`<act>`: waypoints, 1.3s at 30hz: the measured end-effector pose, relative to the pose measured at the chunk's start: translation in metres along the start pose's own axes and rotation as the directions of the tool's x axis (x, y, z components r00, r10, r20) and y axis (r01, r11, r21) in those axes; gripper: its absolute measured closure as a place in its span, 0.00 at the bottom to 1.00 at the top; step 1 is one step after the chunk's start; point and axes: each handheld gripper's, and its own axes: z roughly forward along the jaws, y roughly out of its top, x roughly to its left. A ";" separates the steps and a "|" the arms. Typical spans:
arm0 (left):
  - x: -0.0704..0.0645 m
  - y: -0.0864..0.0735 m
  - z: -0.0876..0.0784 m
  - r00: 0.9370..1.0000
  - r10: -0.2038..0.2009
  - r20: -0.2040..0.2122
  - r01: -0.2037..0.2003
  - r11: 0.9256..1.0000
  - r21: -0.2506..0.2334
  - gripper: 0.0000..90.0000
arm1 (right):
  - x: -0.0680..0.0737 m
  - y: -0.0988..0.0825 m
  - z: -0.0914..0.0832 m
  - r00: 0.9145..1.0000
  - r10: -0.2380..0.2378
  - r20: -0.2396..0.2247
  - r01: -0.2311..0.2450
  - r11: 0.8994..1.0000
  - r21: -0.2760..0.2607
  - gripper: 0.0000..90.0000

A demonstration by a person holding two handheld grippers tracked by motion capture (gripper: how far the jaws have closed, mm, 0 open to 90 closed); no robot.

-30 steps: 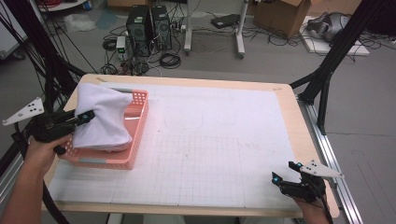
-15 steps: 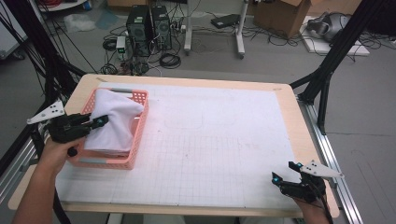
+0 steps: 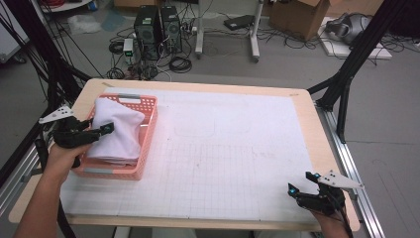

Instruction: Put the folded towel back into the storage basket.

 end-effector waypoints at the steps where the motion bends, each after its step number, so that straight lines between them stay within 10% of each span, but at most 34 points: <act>1: 0.000 0.000 0.000 1.000 -0.006 -0.014 0.006 1.000 0.003 0.43 | 0.000 0.000 0.000 1.000 0.000 0.000 0.000 1.000 0.001 0.21; 10: 0.002 0.002 -0.006 0.987 -0.016 -0.162 0.018 1.000 0.012 0.38 | 0.000 0.000 -0.001 1.000 -0.001 0.000 0.001 1.000 0.001 0.21; 17: 0.002 0.007 -0.023 0.960 -0.038 -0.278 0.015 0.996 -0.084 0.36 | 0.000 0.000 -0.001 1.000 -0.002 0.002 0.002 1.000 0.000 0.21; 24: -0.004 0.006 -0.025 0.963 -0.031 -0.268 0.007 0.996 -0.089 0.36 | 0.000 0.000 0.000 1.000 -0.004 0.001 0.004 1.000 0.001 0.21; 31: -0.021 0.003 -0.004 0.955 0.073 -0.287 -0.047 0.994 0.094 0.40 | 0.001 0.000 -0.001 1.000 -0.001 0.001 0.001 1.000 0.001 0.21; 39: -0.026 0.006 0.020 0.934 0.140 -0.330 -0.054 0.965 0.258 0.42 | 0.001 0.001 -0.001 1.000 -0.008 0.001 0.008 1.000 -0.001 0.21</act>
